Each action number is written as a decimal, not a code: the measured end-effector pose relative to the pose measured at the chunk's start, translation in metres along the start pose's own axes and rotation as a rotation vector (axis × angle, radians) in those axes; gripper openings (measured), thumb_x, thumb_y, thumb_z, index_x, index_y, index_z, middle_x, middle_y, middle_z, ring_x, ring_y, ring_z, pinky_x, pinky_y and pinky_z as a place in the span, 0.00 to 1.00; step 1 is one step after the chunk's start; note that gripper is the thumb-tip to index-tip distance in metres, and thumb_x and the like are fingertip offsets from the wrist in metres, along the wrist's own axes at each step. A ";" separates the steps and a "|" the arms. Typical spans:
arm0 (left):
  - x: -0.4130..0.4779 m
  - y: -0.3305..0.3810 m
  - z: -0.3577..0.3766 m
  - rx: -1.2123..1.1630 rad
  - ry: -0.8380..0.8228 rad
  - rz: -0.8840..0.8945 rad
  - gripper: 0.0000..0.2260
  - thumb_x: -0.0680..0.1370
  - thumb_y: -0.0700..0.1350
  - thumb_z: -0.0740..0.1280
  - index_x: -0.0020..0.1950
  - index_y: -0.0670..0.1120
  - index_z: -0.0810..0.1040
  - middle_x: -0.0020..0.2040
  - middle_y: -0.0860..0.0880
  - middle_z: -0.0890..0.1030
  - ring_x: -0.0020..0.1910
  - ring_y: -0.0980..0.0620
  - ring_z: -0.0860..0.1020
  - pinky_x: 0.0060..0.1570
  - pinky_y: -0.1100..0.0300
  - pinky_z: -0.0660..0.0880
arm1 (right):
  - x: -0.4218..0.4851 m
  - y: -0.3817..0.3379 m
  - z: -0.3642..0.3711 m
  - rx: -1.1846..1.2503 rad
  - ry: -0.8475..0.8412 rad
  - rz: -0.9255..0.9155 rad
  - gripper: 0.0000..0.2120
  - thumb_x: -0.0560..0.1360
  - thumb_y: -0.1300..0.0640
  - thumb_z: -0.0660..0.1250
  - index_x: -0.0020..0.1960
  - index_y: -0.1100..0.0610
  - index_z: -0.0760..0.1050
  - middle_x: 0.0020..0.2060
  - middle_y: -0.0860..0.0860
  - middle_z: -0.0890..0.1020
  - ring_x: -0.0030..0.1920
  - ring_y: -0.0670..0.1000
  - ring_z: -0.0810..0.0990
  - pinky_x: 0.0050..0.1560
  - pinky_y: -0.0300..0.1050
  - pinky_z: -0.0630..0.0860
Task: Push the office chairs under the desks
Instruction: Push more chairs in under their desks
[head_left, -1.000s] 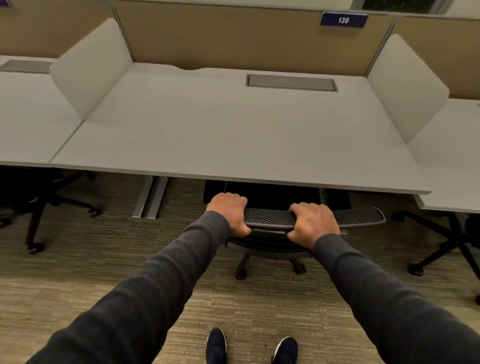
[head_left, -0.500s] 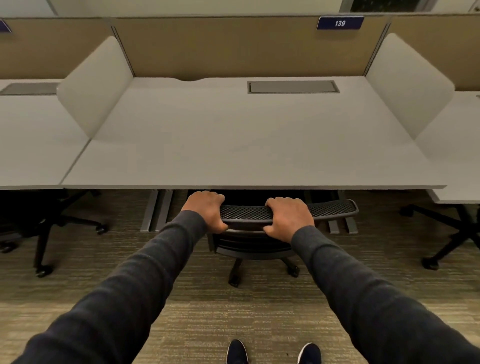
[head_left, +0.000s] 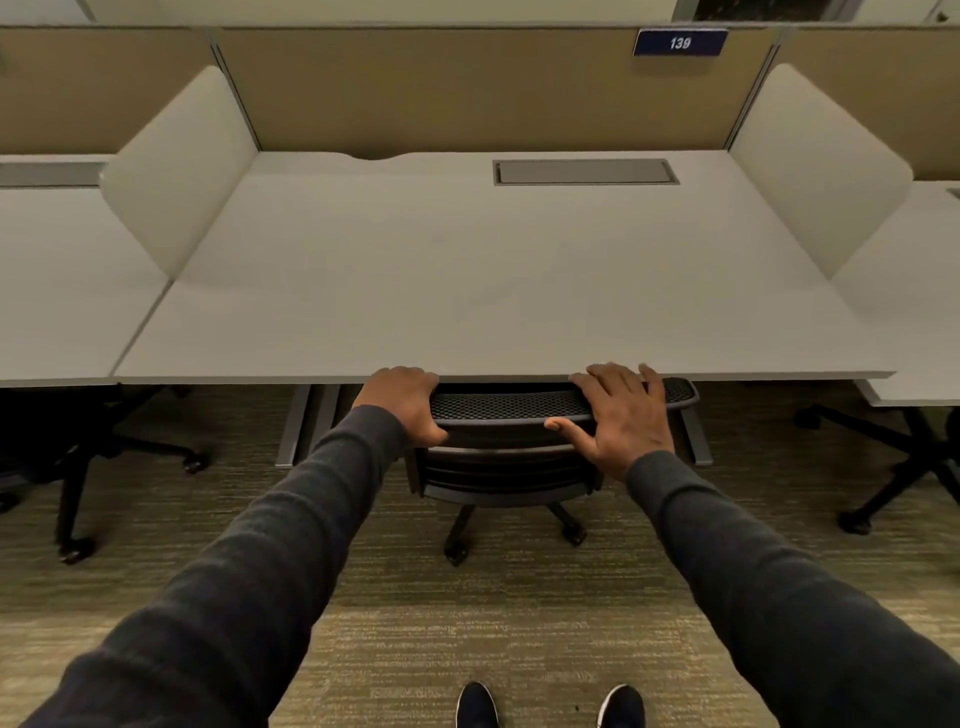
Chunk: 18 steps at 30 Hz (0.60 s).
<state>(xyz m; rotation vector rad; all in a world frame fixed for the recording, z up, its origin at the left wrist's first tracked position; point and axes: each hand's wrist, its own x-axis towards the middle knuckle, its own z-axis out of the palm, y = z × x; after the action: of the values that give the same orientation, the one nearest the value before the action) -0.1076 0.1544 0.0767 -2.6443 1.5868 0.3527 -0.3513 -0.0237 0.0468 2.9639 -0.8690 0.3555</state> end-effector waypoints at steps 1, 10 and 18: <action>0.002 -0.002 0.000 0.005 0.004 -0.001 0.19 0.67 0.58 0.73 0.53 0.50 0.77 0.47 0.51 0.79 0.47 0.48 0.77 0.52 0.53 0.76 | 0.005 -0.002 -0.001 -0.002 -0.030 0.010 0.43 0.74 0.23 0.43 0.68 0.52 0.75 0.63 0.54 0.78 0.66 0.57 0.73 0.71 0.63 0.59; 0.024 -0.029 0.000 0.060 0.056 -0.055 0.20 0.68 0.61 0.70 0.54 0.51 0.74 0.47 0.51 0.76 0.49 0.48 0.75 0.54 0.51 0.72 | 0.039 -0.013 0.004 -0.040 -0.174 0.064 0.42 0.72 0.21 0.40 0.74 0.46 0.65 0.70 0.51 0.71 0.74 0.54 0.63 0.76 0.66 0.46; 0.031 -0.041 0.011 0.093 0.038 -0.049 0.23 0.69 0.61 0.70 0.58 0.50 0.73 0.52 0.50 0.76 0.53 0.48 0.74 0.58 0.50 0.71 | 0.041 -0.019 0.013 -0.054 -0.204 0.067 0.43 0.72 0.21 0.39 0.74 0.45 0.66 0.71 0.51 0.71 0.75 0.55 0.62 0.75 0.67 0.45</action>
<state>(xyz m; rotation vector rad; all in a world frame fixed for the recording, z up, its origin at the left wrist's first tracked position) -0.0601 0.1490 0.0558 -2.6294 1.5066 0.2230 -0.3046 -0.0301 0.0441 2.9645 -0.9810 0.0298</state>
